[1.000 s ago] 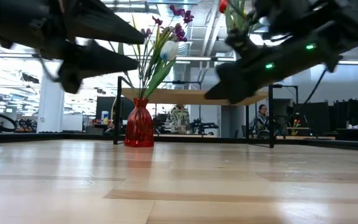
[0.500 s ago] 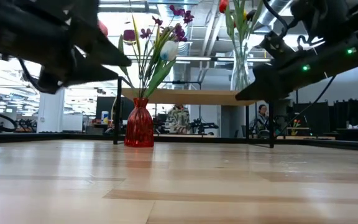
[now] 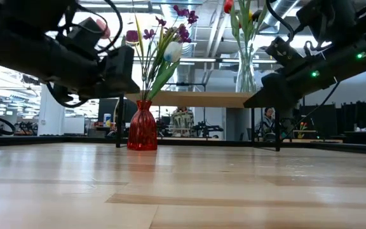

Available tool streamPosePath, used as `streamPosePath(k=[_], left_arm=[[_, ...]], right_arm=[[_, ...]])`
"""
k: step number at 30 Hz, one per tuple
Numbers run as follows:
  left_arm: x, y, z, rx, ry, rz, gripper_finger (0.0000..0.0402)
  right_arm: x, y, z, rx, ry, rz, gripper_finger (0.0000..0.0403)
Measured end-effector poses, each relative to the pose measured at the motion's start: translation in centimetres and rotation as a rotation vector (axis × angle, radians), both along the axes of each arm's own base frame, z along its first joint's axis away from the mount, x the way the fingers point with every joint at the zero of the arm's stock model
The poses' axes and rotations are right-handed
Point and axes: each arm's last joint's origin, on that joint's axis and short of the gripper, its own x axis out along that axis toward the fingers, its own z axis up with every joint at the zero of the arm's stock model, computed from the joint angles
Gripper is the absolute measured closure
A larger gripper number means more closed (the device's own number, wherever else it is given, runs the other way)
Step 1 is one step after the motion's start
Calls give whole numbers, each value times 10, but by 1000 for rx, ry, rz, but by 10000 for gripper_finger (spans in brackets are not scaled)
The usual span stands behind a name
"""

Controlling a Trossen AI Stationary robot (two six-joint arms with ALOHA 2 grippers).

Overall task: Pick and place flowers into a vace then onto a shelf
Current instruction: Put the red vase with flowers on the shelf

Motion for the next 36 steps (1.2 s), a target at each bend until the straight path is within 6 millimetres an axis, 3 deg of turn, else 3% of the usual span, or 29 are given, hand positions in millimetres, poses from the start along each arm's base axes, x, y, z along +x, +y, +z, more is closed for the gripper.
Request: streamPosePath(k=[13, 18, 25, 36], left_arm=[[2, 6, -4, 35, 146, -51, 198], [7, 15, -8, 46, 319, -163, 198], [12, 27, -9, -33, 267, -142, 198], [11, 19, -6, 13, 263, -151, 198]], right_arm=[[-1, -1, -2, -13, 29, 0, 403], [-2, -1, -3, -22, 40, -7, 403], [-2, -2, -3, -39, 53, -20, 403], [-2, -2, -3, -40, 52, -23, 403]])
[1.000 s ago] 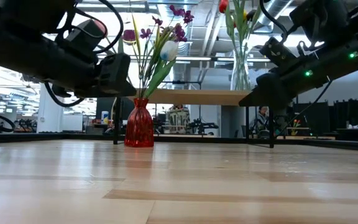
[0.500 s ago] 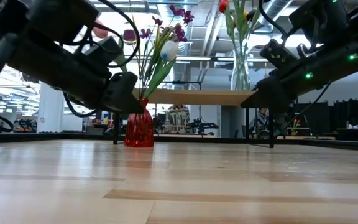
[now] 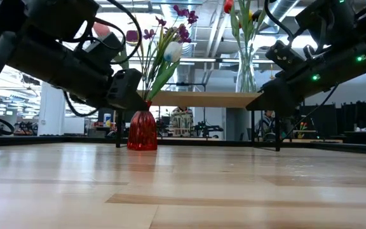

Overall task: Pick and place flowers into a vace then onto a shelf
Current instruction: Put the red vase with flowers on the shelf

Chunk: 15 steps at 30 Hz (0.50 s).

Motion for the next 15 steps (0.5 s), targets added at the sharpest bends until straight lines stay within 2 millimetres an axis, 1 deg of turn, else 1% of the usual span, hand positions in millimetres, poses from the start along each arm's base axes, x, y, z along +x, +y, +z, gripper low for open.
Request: streamPosePath(k=[5, 9, 15], left_arm=[[-5, -5, 3, 55, -77, 103, 198], [-7, -6, 4, 97, -102, 154, 198], [-3, 4, 4, 88, -97, 180, 198]], right_arm=[[0, 0, 0, 0, 0, 0, 403], [0, 0, 0, 0, 0, 0, 403], [0, 0, 0, -2, 7, 0, 403]])
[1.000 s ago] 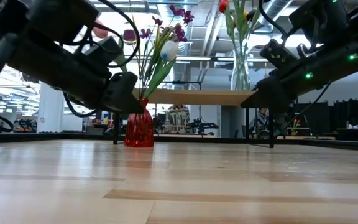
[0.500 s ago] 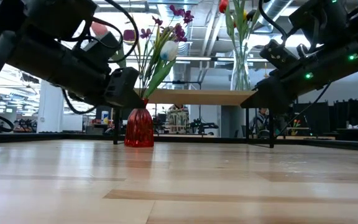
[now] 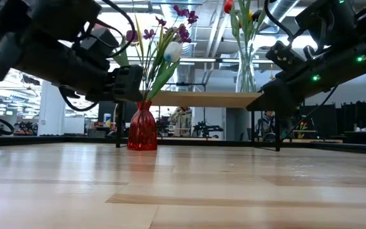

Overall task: Pick and place flowers into a vace then onto a shelf
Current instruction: Put the red vase with flowers on the shelf

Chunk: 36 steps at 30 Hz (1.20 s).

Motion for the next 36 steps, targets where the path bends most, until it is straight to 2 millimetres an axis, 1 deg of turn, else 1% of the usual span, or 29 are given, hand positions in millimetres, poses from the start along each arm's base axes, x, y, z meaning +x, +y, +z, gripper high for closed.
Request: streamPosePath(k=[8, 16, 23, 36], left_arm=[[5, 15, -1, -29, 11, 19, 198], [7, 22, -1, -26, 17, 44, 198], [9, 29, -2, -49, 34, 31, 198], [11, 29, 1, -34, 43, 17, 198]], right_arm=[[0, 0, 0, -2, 5, 0, 403], [-1, 0, -1, -5, 10, -3, 403], [0, -2, -1, -6, 15, -10, 403], [-1, -2, -2, -7, 20, -10, 403]])
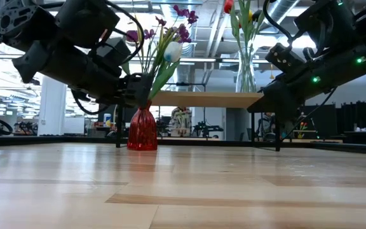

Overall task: Pick and place flowers into a vace then onto a shelf
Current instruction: Put the red vase with flowers on the shelf

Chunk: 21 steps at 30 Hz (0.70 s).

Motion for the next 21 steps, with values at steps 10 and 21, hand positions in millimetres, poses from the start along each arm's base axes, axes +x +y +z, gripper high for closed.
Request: streamPosePath(k=[10, 21], left_arm=[[4, -2, 5, 22, 10, -34, 177], [3, -1, 5, 43, 11, 1, 151]], right_arm=[[0, 0, -1, 4, 2, -2, 403], [0, 0, -1, 4, 2, -3, 403]])
